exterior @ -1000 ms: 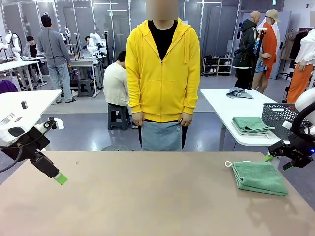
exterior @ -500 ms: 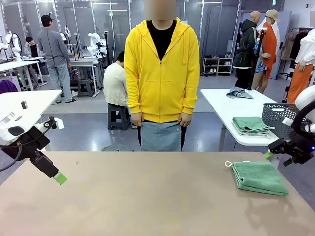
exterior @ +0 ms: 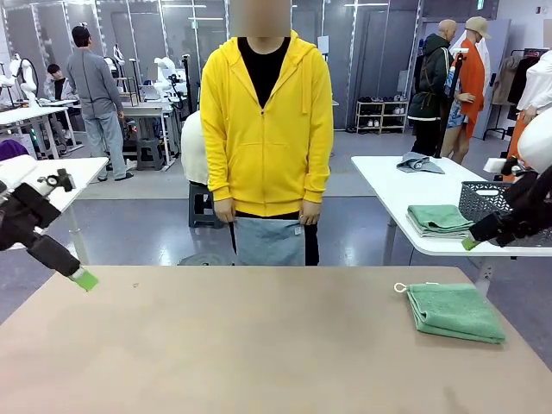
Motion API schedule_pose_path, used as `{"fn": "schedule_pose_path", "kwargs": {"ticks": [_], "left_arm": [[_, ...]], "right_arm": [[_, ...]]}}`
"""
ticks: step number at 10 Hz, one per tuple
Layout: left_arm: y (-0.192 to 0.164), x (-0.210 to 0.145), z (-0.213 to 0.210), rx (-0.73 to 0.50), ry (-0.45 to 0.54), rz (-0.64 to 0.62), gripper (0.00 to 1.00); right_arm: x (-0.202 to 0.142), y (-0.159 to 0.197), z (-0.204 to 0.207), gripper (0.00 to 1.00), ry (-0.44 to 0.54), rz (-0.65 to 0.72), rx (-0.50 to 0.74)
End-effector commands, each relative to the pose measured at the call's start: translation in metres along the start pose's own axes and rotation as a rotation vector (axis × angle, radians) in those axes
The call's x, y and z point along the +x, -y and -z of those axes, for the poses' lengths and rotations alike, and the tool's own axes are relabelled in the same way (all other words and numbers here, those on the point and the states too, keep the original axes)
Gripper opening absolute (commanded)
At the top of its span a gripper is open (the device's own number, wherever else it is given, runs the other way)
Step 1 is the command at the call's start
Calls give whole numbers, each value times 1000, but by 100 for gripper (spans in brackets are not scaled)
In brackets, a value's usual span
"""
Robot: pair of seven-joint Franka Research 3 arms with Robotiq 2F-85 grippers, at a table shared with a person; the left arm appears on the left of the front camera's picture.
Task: Fold the towels and place them in the basket.
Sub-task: When a person lays out a Towel with hook on the table, fold it in half twice.
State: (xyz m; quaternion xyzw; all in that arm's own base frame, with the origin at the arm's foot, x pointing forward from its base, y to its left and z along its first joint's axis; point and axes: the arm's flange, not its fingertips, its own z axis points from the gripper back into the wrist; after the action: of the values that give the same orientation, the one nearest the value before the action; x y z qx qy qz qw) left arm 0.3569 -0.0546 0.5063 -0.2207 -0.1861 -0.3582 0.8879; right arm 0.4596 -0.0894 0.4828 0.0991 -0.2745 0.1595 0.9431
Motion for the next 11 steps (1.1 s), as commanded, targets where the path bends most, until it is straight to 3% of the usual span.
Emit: {"fn": "schedule_pose_path", "kwargs": {"ticks": [1, 4, 7, 9, 11], "left_arm": [[-3, -11, -15, 1, 16, -46, 100], [-19, -23, -10, -19, 30, -79, 100], [-22, -34, -7, 30, 56, -34, 100], [-26, -41, 0, 59, 69, -4, 100], [-24, -45, -1, 42, 114, -5, 100]], "right_arm": [[-21, -53, -12, 100, 54, -165, -64], [-38, -135, -25, 100, 71, -400, -53], [-68, -191, -44, 100, 5, -566, 116], [-76, -198, -45, 100, -71, -546, 185], [-74, -193, -43, 100, -51, -451, 161]]}}
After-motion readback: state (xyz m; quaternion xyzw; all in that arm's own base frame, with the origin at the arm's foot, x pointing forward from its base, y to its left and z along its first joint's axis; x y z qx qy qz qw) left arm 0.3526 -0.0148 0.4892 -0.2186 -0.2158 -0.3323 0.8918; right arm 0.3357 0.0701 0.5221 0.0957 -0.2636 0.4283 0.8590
